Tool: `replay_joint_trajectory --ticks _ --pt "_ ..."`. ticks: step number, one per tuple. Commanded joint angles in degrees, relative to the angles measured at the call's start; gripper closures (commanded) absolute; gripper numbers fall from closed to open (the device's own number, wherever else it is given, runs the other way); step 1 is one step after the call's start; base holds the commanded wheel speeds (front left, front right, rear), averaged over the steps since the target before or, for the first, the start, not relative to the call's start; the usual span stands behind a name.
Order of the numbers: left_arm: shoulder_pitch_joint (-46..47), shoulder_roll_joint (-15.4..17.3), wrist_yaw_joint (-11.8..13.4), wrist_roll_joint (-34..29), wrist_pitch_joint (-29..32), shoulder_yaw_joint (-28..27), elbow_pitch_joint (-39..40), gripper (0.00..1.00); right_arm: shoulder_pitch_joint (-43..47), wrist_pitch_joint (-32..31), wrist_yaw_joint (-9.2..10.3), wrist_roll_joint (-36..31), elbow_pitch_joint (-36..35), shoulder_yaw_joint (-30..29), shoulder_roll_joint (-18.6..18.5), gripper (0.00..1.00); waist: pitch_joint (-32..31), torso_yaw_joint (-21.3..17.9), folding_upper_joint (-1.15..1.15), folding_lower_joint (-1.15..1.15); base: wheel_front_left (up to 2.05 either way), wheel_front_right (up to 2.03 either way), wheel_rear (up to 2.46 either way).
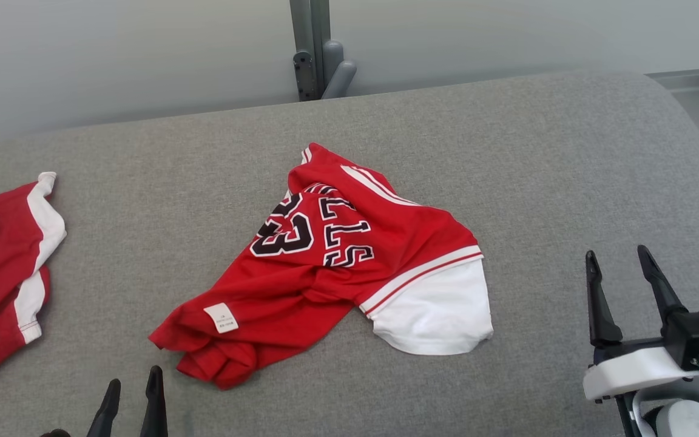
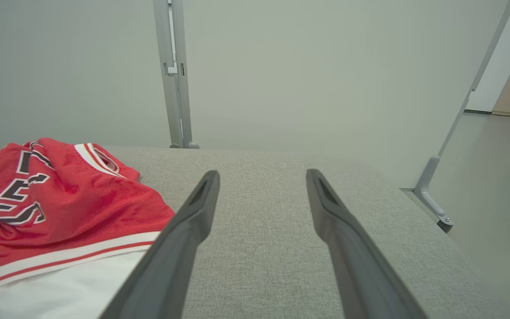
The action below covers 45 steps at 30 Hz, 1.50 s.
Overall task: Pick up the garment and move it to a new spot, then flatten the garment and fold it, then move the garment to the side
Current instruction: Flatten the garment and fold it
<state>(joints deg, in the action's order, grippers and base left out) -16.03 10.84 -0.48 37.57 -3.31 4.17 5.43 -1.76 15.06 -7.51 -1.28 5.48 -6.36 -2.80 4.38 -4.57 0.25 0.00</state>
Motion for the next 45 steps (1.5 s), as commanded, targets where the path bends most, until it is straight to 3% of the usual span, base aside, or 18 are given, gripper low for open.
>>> replay_joint_trajectory --ticks 1,6,10,15,20,38,45 --pt "-0.62 -0.45 0.38 -1.02 -1.22 -0.17 -0.35 0.0 1.36 0.14 0.03 -0.42 -0.64 -0.46 -0.22 0.0 -1.56 1.27 -0.25 0.0 0.0 0.0 0.0" --pt "0.18 -1.2 1.22 -6.04 -9.44 -1.0 -5.69 0.0 4.51 0.16 0.04 -0.17 -4.62 -3.68 -0.19 0.0 -2.9 2.47 -0.25 0.0 0.0 0.0 0.0" --pt "1.67 -2.21 1.14 -11.66 -11.8 -1.61 -9.16 0.0 6.25 0.16 0.04 0.52 -6.93 -4.66 -0.21 0.0 -3.2 2.54 -0.25 0.0 0.0 0.0 0.0" --pt "2.22 -5.52 -2.0 -18.91 -11.86 -5.63 -8.31 0.0 8.03 0.16 0.03 1.84 -6.77 -4.95 -0.17 0.0 -3.18 2.69 -0.25 0.0 0.0 0.0 0.0" --pt "2.77 -7.46 -4.43 -22.03 -11.88 -8.46 -9.0 0.0 8.9 0.17 0.04 2.49 -4.72 -4.83 -0.2 0.0 -3.01 2.39 -0.25 0.0 0.0 0.0 0.0" --pt "4.29 -7.89 -6.35 -21.29 -11.9 -9.11 -9.89 0.0 6.91 0.18 0.04 3.7 -2.44 -3.63 -0.19 0.0 -1.88 1.51 -0.25 0.0 0.0 0.0 0.0" --pt "5.98 -7.87 -6.21 -16.42 -11.83 -5.37 -13.51 0.0 1.99 0.17 0.03 5.89 8.92 4.65 -0.19 0.0 -0.88 1.07 -0.25 0.0 0.0 0.0 0.0"
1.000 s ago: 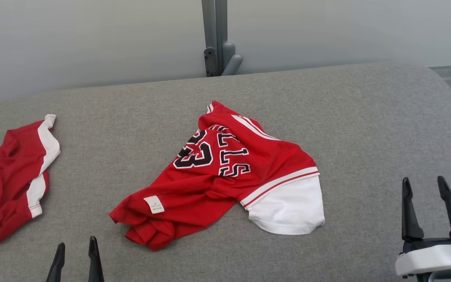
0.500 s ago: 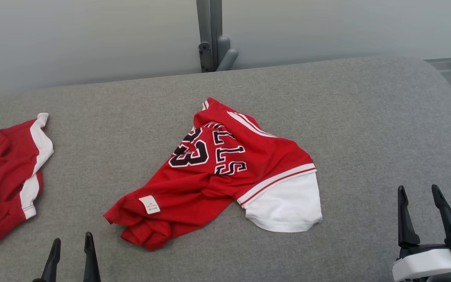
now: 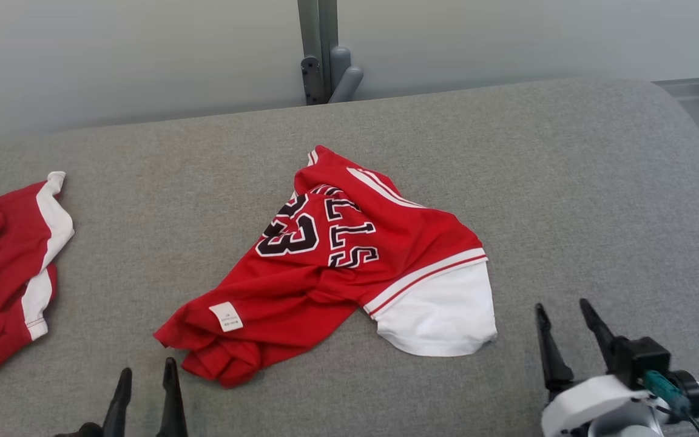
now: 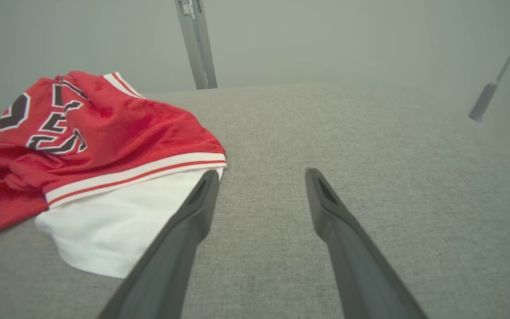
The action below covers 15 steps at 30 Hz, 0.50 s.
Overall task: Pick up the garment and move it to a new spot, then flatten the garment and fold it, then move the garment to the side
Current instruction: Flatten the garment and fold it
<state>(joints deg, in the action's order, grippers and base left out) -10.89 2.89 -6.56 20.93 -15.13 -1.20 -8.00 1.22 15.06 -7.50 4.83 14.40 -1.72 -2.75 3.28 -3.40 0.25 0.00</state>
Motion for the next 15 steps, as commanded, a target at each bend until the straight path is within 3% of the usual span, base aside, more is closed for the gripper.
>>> replay_joint_trajectory --ticks 1,6,15 --pt "1.36 0.08 -0.14 1.3 -0.01 0.87 -0.9 0.0 -2.24 0.04 0.04 0.18 1.98 1.36 -0.29 0.0 0.36 -0.13 -0.25 0.0 0.0 0.0 0.0" --pt "5.15 0.12 0.65 4.75 2.34 3.74 -2.89 0.0 -8.66 -4.08 0.03 2.11 8.39 7.88 -0.21 0.0 1.88 -0.1 -0.25 0.0 0.0 0.0 0.0" --pt "9.78 0.47 1.3 5.95 7.26 5.26 -3.46 0.0 -13.79 -9.9 0.04 5.02 16.82 11.41 -0.23 0.0 4.42 0.73 -0.25 0.0 0.0 0.0 0.0"
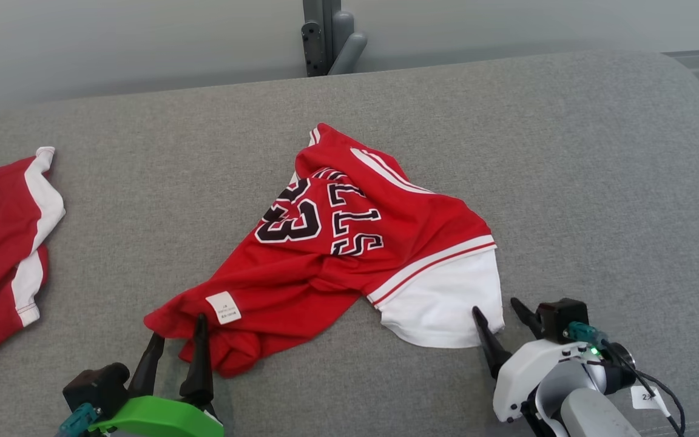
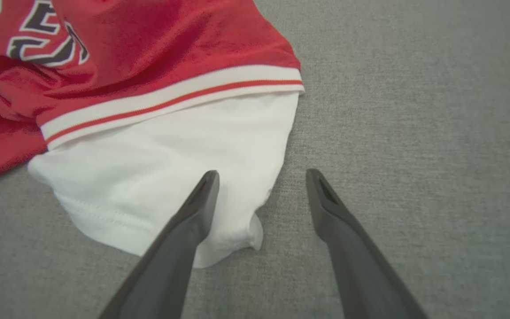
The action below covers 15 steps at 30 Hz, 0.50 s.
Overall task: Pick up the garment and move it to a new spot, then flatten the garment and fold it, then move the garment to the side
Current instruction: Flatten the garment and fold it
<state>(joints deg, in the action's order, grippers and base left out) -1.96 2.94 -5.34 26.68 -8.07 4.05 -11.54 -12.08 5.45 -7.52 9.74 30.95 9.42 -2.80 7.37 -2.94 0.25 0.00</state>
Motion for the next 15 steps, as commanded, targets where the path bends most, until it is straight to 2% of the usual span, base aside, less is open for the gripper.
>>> replay_joint_trajectory --ticks 1,13,14,15 --pt "1.0 0.43 0.11 0.53 0.48 0.06 0.27 0.0 -0.64 -0.56 0.06 0.49 0.91 0.73 -0.19 0.0 0.44 0.29 -0.25 0.0 0.0 0.0 0.0" --pt "1.88 1.23 0.15 1.08 2.84 0.81 2.47 0.0 -4.14 -1.16 0.02 6.15 7.56 6.81 -0.13 0.0 0.77 0.2 -0.25 0.0 0.0 0.0 0.0" --pt "1.57 1.25 0.03 1.46 3.22 0.84 2.76 0.38 -4.62 -0.77 0.02 6.75 8.68 7.55 -0.09 0.0 0.61 0.19 -0.25 0.0 0.0 0.0 0.0" --pt "1.38 1.36 0.0 1.57 3.27 0.91 2.74 0.55 -4.92 -0.7 0.02 7.15 9.28 7.83 -0.1 0.0 0.5 0.19 -0.25 0.0 0.0 0.0 0.0"
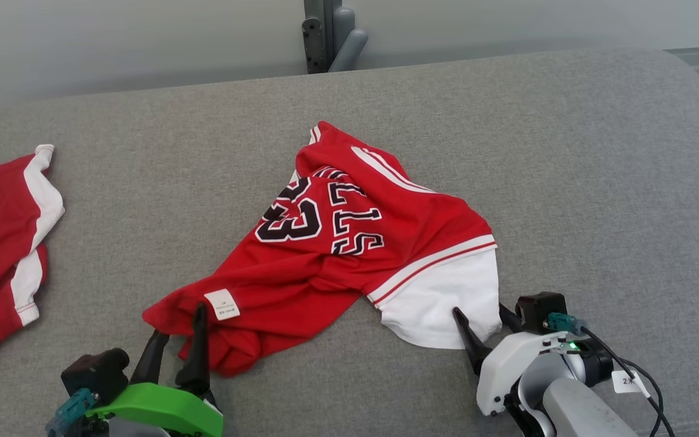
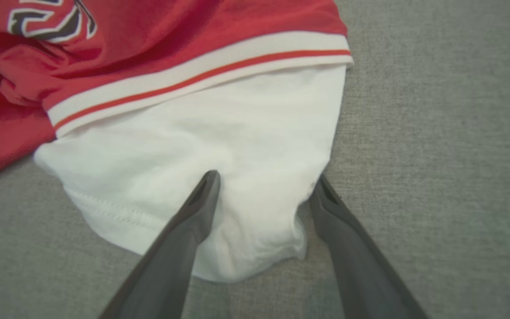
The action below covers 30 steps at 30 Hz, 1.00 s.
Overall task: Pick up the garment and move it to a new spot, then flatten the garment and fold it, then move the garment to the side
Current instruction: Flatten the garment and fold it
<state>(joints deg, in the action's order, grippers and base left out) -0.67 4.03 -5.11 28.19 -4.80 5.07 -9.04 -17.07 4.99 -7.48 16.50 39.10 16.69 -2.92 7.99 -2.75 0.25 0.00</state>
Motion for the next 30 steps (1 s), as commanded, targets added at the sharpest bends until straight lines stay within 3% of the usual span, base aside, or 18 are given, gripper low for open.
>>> replay_joint_trajectory --ticks 1,3,4,5,11,19,25,28,30 --pt "-0.03 0.48 -0.15 -0.08 0.12 -0.06 0.14 0.63 -0.2 -0.01 -0.02 0.72 1.76 0.89 0.02 0.0 -0.26 0.0 -0.25 0.0 0.0 0.0 0.0" --pt "-0.11 0.48 0.1 -0.08 0.04 -0.01 0.02 0.86 -0.5 -0.07 -0.03 2.14 3.08 1.93 0.07 0.0 -0.66 0.04 -0.25 0.0 0.0 0.0 0.0" --pt "-0.06 0.43 0.05 0.28 -0.01 0.01 0.09 1.0 -0.83 -0.06 -0.03 2.66 3.71 2.57 0.09 0.46 -0.84 0.07 -0.25 0.0 0.0 0.0 0.0" --pt "-0.02 0.41 -0.01 0.38 0.03 0.13 0.08 1.0 -1.09 -0.06 -0.04 3.52 4.3 3.1 0.09 1.0 -1.02 0.11 -0.25 0.0 0.0 0.0 0.0" --pt "-0.16 0.91 -0.5 1.06 0.84 1.05 0.45 1.0 -2.63 0.68 -0.02 9.37 5.6 6.12 -0.05 1.0 -1.76 -0.04 -0.25 0.0 0.0 0.0 0.0" --pt "-2.67 3.66 -1.37 6.55 5.42 -0.63 11.19 1.0 -4.94 4.92 -0.01 17.39 -1.26 1.5 -1.78 1.0 -2.16 -1.35 -0.25 0.0 0.0 0.0 0.0" --pt "-1.38 7.32 -1.56 10.79 12.31 -1.49 28.88 1.0 -3.66 3.61 -0.02 24.41 -21.61 -5.69 -7.55 1.0 -0.59 -1.59 -0.25 0.0 0.0 0.0 0.0" --pt "3.14 10.7 -1.68 13.44 18.24 -1.74 37.24 1.0 -5.83 -0.87 -0.02 26.2 -35.55 -10.78 -10.35 1.0 2.57 -1.72 -0.25 0.0 0.0 0.0 0.0" --pt "8.04 13.33 -1.62 15.56 22.97 -2.48 40.24 1.0 -10.07 -5.79 -0.04 27.01 -42.77 -13.69 -10.33 1.0 6.07 -2.29 -0.25 0.0 0.0 0.0 0.0"
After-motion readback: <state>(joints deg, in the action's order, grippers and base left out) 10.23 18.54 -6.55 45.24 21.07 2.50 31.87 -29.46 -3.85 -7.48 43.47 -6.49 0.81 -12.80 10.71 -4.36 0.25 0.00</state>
